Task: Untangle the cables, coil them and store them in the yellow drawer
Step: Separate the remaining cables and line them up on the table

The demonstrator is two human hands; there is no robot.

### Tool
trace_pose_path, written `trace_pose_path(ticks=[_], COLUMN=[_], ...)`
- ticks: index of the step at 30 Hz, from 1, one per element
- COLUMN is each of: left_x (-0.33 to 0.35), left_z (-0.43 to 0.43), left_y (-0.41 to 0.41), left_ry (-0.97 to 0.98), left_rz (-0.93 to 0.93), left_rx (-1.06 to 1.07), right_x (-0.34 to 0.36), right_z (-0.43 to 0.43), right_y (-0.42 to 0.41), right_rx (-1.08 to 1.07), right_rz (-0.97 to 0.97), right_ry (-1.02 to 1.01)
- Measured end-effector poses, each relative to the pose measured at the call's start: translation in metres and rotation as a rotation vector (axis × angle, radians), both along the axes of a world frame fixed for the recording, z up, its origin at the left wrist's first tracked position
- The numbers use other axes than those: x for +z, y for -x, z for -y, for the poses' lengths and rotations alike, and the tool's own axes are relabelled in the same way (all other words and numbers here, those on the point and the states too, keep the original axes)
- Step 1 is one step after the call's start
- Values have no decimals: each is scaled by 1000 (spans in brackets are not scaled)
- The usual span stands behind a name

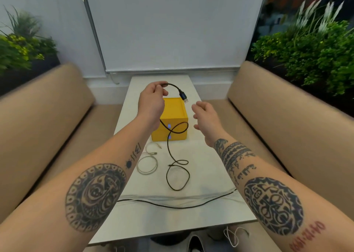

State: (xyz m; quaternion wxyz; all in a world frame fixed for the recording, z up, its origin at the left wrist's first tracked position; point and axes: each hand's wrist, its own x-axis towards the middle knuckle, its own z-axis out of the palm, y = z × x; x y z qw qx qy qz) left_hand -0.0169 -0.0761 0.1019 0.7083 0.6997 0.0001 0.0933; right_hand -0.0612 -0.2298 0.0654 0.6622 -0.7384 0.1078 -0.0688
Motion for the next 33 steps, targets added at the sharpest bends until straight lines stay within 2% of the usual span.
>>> trace_pose_path(ticks=[4, 7, 10, 12, 15, 18, 19, 22, 23, 27, 31, 33], left_x=[4, 8, 17, 19, 14, -2, -6, -20, -24, -26, -28, -33], left_z=[6, 8, 1, -10, -23, -33, -35, -42, -44, -57, -84, -104], left_y=[3, 4, 3, 1, 5, 8, 10, 12, 13, 18, 10, 7], left_ry=[108, 331, 527, 570, 311, -147, -280, -741, -800, -689, -590, -632], left_rz=[52, 23, -17, -13, -45, -94, -39, 230, 251, 270, 219, 180], left_rx=[-61, -39, 60, 119, 138, 232, 218, -82, -130, -162, -23, 82], right_x=[19, 18, 8, 10, 28, 45, 47, 50, 51, 47, 32, 22], right_z=[-17, -29, -30, -25, -18, -14, -14, -12, -11, -9, 11, 25], right_y=[1, 6, 4, 2, -1, -11, -15, -19, -19, -17, -20, -20], right_rx=[168, 295, 274, 215, 167, 206, 222, 281, 292, 327, 299, 270], right_rz=[158, 196, 260, 354, 442, 450, 455, 465, 468, 482, 432, 409], right_ry=[107, 386, 672, 753, 883, 1039, 1075, 1097, 1086, 1151, 1186, 1235])
